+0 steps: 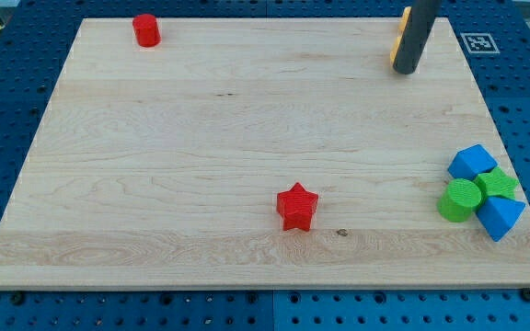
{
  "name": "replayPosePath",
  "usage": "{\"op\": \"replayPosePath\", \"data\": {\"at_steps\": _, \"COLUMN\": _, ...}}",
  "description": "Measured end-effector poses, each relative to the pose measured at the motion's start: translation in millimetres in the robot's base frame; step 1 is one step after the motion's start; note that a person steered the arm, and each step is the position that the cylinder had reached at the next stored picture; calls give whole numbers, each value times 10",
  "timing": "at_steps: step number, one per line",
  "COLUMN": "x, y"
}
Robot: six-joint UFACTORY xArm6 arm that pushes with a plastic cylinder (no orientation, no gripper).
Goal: Slide the red star below to the yellow hexagon
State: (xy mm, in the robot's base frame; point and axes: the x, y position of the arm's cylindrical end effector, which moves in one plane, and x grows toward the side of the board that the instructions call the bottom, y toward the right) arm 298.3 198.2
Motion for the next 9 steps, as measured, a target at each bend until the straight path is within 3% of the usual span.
{"op": "replayPosePath", "data": {"at_steps": 1, "x": -224, "y": 33}}
{"op": "replayPosePath", "data": {"at_steps": 4, "x": 780, "y": -143}}
{"op": "replayPosePath", "data": {"at_steps": 6, "x": 1138, "y": -729}}
{"op": "replayPosePath", "data": {"at_steps": 9, "x": 1905, "y": -2059}}
